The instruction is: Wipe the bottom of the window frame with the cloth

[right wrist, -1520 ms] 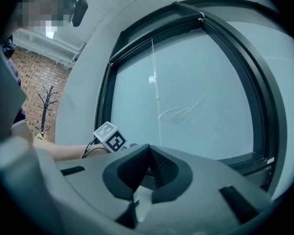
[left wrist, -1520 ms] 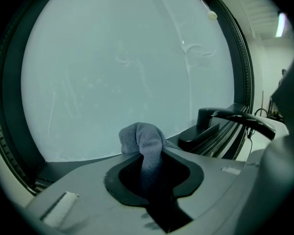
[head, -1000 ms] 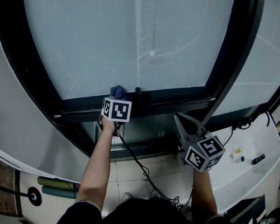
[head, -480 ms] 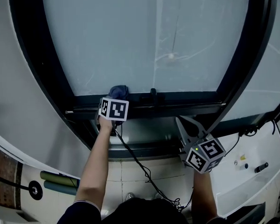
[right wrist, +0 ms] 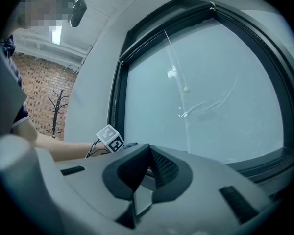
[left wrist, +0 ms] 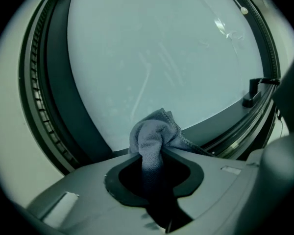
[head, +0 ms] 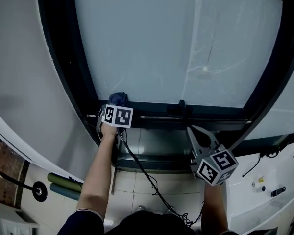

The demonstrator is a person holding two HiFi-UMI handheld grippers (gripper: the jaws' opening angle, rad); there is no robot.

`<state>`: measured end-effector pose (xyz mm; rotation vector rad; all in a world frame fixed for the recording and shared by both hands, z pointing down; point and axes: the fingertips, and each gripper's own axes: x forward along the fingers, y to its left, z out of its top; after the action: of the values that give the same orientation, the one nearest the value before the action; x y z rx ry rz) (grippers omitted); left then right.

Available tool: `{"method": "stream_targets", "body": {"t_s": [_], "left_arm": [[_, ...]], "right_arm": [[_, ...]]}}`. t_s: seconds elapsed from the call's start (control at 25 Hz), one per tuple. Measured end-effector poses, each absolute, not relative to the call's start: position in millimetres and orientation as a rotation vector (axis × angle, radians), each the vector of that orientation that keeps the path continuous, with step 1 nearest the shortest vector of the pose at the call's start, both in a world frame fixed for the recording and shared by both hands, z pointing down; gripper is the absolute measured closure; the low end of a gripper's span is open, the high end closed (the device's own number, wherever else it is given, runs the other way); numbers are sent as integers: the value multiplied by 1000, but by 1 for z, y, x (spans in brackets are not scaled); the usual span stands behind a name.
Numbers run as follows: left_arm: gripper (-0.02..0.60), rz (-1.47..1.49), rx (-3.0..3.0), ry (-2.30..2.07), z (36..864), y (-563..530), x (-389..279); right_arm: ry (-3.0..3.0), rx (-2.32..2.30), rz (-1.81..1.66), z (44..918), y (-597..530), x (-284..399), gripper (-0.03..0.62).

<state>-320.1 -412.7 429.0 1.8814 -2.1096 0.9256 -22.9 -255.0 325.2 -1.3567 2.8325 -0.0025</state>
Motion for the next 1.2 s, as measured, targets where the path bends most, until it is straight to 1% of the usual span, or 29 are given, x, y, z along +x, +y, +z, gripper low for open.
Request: {"method": "stream_targets", "body": {"t_s": [0.28, 0.52, 0.68, 0.84, 1.2], "left_arm": [[506, 952, 1694, -2261, 429, -407, -371], [506, 962, 1628, -2303, 429, -408, -386], [508, 964, 1638, -2317, 426, -403, -387], [505, 780, 1746, -2305, 410, -387, -346], [505, 412, 2154, -2113, 318, -376, -186]], "right_arm": [[2835, -1341, -8, 326, -261, -25, 592], [2810, -1346, -4, 322, -262, -18, 592], [2788, -1380, 0, 321, -260, -2, 592], [2768, -1405, -1, 319, -258, 18, 592], [2696, -1469, 31, 306, -240, 70, 592]]}}
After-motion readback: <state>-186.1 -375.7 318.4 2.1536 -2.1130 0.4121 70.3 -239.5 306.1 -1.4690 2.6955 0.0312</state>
